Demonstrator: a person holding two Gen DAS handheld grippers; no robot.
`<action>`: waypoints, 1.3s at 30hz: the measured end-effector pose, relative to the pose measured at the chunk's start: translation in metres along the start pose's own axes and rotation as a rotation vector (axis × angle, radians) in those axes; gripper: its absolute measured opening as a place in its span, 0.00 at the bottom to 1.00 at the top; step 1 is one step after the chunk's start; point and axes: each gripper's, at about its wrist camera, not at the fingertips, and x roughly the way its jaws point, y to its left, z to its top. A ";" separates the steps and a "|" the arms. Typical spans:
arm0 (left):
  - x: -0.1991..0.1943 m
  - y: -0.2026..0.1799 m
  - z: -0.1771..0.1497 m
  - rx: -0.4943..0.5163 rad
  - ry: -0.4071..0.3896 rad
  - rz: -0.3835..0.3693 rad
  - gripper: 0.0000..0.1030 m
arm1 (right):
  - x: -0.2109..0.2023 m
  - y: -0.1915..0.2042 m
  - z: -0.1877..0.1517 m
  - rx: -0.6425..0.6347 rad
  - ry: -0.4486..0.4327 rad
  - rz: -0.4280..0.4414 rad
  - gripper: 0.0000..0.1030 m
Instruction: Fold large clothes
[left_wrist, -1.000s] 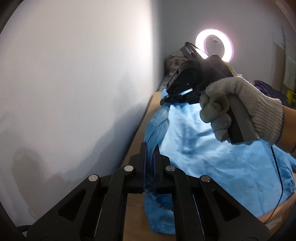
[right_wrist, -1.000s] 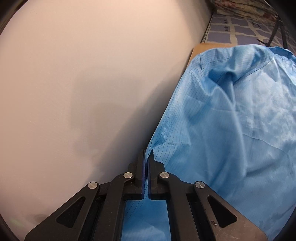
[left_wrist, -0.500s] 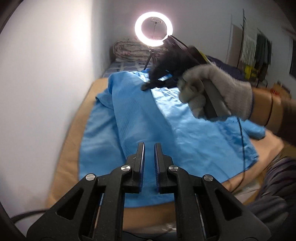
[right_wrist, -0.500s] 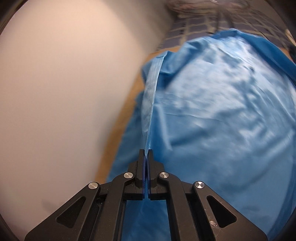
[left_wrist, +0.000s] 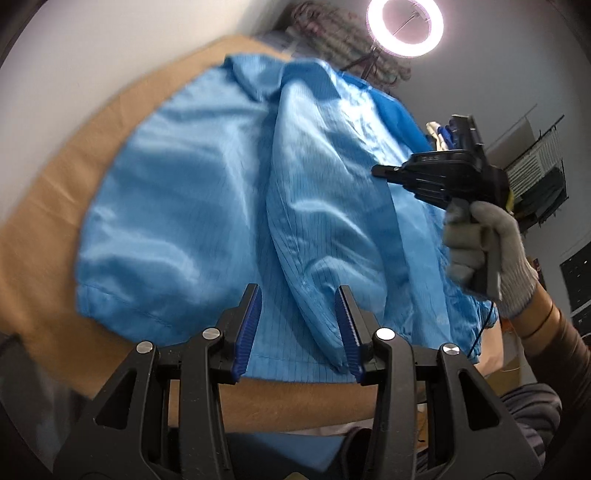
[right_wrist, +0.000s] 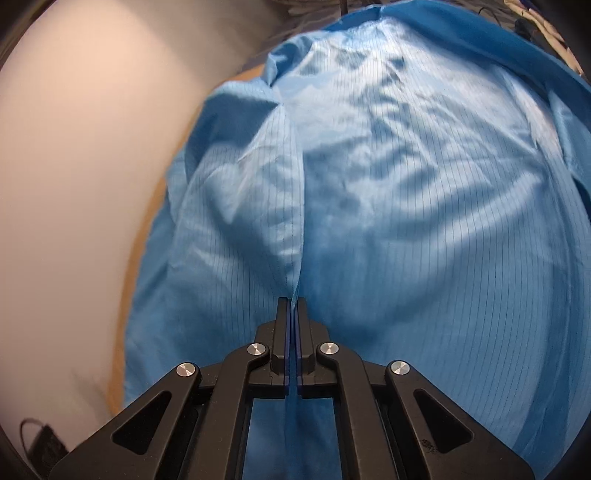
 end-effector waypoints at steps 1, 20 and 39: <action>0.009 0.000 0.000 -0.004 0.013 0.000 0.40 | 0.000 -0.001 -0.002 -0.013 0.010 -0.006 0.02; 0.010 0.010 0.007 -0.061 -0.059 -0.008 0.00 | 0.010 0.017 -0.043 -0.120 0.136 0.065 0.02; -0.040 0.063 -0.009 -0.135 -0.138 0.120 0.00 | 0.029 0.113 -0.089 -0.380 0.244 0.045 0.00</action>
